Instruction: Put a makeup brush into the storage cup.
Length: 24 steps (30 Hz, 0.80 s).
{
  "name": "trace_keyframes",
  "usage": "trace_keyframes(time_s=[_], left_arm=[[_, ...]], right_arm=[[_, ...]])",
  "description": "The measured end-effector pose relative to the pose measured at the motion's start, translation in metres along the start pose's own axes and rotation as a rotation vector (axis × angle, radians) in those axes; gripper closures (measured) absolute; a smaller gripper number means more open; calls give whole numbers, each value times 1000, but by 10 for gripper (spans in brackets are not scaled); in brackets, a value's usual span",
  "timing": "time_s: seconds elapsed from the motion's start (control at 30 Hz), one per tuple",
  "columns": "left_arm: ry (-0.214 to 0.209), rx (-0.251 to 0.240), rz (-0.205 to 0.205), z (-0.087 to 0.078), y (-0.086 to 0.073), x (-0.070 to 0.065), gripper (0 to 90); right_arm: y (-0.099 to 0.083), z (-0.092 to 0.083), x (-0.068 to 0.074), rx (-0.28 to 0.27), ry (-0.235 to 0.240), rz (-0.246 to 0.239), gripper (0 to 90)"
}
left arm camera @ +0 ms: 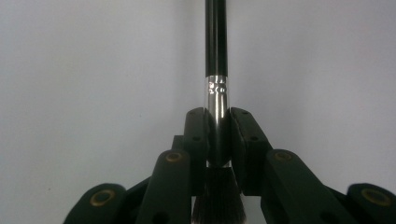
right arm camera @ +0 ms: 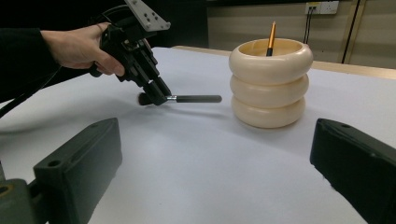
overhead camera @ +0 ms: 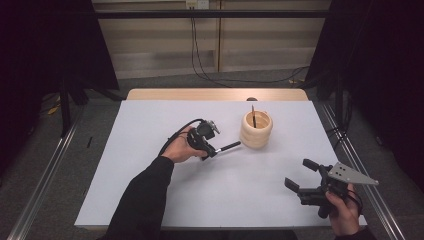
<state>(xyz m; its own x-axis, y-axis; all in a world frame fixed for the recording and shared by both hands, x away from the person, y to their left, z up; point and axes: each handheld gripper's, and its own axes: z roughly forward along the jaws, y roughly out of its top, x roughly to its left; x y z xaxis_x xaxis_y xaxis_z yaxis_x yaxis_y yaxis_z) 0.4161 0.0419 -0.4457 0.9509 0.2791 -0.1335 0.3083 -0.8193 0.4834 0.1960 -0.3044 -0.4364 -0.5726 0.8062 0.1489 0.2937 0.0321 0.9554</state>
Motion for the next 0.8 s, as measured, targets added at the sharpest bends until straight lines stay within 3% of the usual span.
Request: trace_keyframes(time_s=[0.4, 0.8], left_arm=[[5, -68, -26, -12, -9, -2, 779], [6, -171, -39, -26, -13, -8, 779]], right_arm=[[0, 0, 0, -4, -2, 0, 17], [0, -1, 0, -6, -3, 3, 17]])
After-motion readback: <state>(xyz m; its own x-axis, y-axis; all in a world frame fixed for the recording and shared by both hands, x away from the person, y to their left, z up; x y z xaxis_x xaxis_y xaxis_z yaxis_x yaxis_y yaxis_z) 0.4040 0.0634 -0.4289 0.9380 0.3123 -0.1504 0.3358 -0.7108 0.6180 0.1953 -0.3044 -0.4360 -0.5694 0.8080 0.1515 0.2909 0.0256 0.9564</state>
